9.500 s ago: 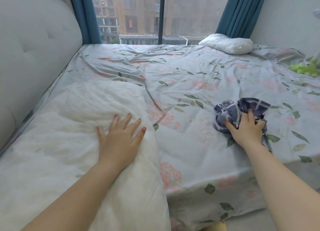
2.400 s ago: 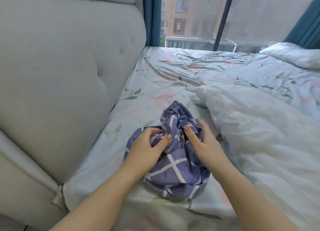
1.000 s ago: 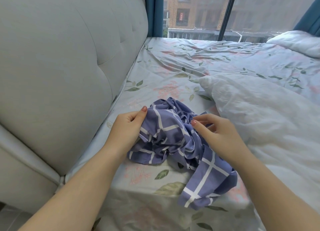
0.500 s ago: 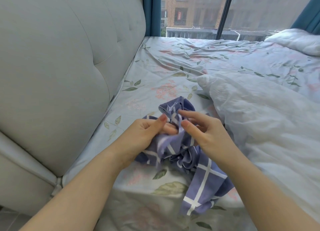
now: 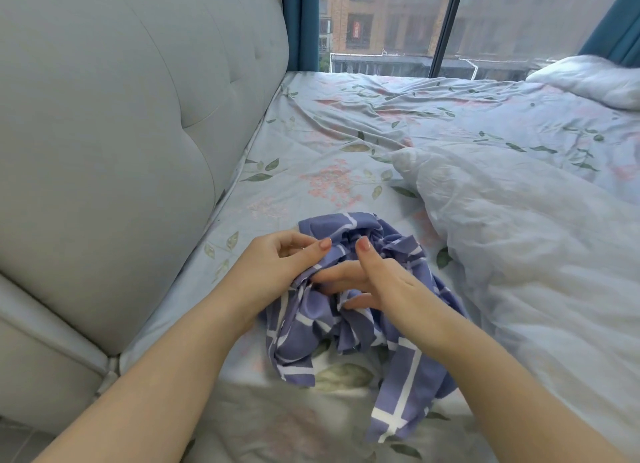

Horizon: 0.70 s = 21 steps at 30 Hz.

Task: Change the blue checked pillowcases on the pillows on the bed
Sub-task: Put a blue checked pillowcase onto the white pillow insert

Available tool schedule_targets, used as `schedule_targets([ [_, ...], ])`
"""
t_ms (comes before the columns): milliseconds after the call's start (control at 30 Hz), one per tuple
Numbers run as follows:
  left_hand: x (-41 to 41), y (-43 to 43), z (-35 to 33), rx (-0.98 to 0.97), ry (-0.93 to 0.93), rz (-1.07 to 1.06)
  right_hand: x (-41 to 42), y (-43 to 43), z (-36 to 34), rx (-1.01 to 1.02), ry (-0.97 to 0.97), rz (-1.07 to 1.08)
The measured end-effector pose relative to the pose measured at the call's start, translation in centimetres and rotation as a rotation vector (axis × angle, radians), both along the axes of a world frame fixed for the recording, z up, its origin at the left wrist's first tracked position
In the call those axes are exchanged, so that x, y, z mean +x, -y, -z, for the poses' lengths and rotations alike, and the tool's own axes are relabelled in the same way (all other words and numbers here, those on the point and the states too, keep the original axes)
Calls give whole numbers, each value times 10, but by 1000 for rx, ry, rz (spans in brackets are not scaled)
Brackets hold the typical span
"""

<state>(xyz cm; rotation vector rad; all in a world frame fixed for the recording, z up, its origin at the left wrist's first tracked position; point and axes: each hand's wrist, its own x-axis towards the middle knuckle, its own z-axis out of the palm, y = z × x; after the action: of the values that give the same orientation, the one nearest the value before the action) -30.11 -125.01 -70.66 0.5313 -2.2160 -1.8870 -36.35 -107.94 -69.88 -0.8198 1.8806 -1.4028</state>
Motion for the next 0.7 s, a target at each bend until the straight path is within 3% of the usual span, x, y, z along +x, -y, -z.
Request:
schedule_targets([
  [200,1,4,6,32,28,43,-5,-2,1,-28,-28,44],
  [433,1,-4,-2,50,116,162,-13,2,2,-187,-17,288],
  [600,-2,-5,-5,220,148,144,-19,-1,2,-56,-40,385],
  [700,-3,-3,-5,210,128,91,-22,-2,2,-56,-5,478],
])
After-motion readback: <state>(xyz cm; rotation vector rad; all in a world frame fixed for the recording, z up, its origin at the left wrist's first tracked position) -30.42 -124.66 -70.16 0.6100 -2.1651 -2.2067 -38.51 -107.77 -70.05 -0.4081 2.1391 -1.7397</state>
